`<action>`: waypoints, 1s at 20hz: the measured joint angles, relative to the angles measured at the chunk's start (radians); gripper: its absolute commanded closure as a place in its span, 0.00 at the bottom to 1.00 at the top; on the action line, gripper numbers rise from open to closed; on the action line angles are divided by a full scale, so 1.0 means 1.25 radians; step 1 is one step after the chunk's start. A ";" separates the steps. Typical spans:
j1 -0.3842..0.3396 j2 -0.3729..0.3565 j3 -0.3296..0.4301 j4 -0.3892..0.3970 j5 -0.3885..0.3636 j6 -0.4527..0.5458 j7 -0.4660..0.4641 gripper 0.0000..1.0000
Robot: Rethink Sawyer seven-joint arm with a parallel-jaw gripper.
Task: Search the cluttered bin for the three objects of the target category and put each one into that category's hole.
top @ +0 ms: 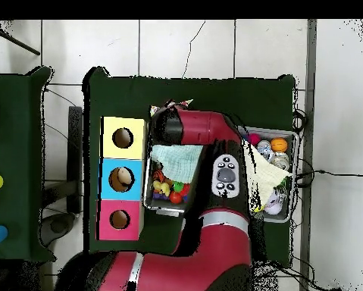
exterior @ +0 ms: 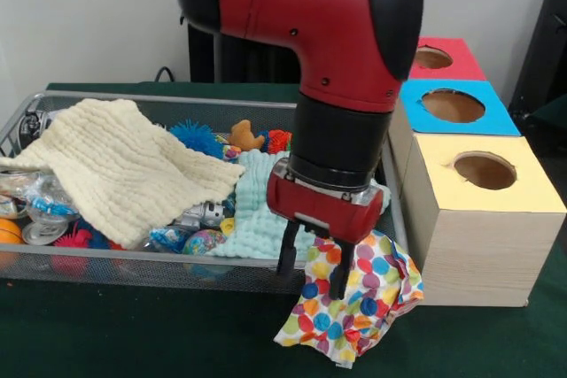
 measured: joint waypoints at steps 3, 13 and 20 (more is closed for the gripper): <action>-0.062 -0.023 0.067 0.048 -0.001 0.000 0.000 0.00; -0.193 -0.094 0.202 0.148 -0.003 0.011 0.000 0.00; -0.201 -0.133 0.237 0.163 -0.005 0.024 0.000 0.00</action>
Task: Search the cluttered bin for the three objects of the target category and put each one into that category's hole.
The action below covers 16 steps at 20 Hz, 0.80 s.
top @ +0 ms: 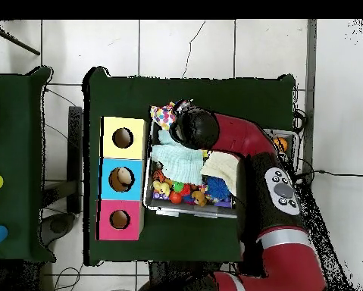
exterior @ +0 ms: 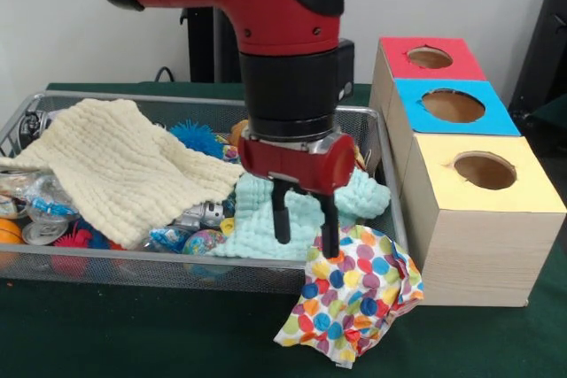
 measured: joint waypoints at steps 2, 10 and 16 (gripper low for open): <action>0.025 -0.009 0.001 -0.006 -0.006 0.000 0.000 0.00; 0.132 -0.004 -0.001 -0.042 -0.020 0.000 0.000 0.00; 0.203 0.021 -0.026 -0.055 -0.043 -0.022 0.000 0.00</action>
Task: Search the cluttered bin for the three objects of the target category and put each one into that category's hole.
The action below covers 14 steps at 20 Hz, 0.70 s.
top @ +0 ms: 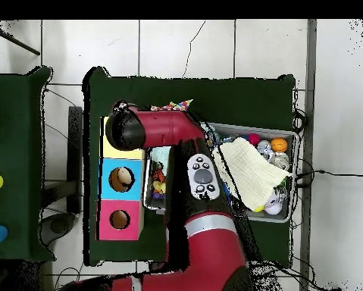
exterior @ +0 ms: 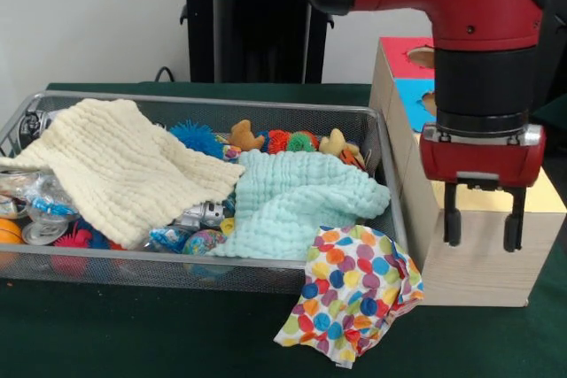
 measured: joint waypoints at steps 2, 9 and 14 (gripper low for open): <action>0.018 0.012 -0.021 -0.009 -0.006 -0.009 0.000 0.00; 0.092 0.063 -0.171 -0.070 -0.028 -0.016 0.000 0.00; 0.109 0.084 -0.236 -0.094 -0.028 -0.016 0.000 0.00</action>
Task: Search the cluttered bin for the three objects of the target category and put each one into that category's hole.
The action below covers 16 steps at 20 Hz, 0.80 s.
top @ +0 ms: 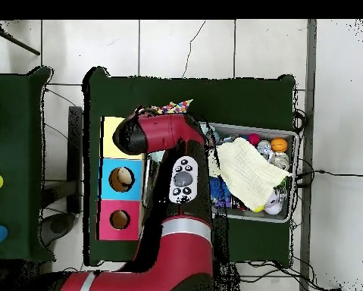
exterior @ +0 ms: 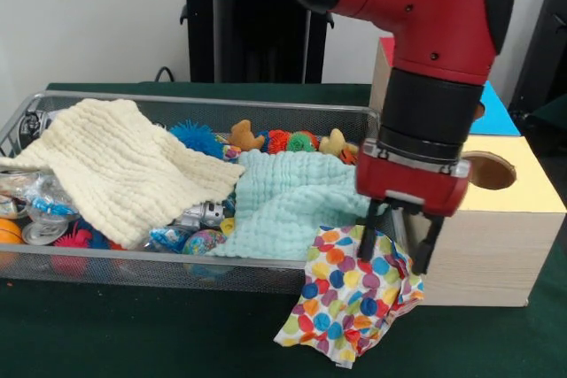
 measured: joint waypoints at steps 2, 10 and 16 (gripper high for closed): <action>0.007 0.019 -0.037 -0.016 0.000 0.000 0.000 0.00; 0.016 0.077 -0.098 -0.049 0.016 -0.010 0.000 0.00; 0.024 0.111 -0.123 -0.063 0.047 -0.052 0.000 0.00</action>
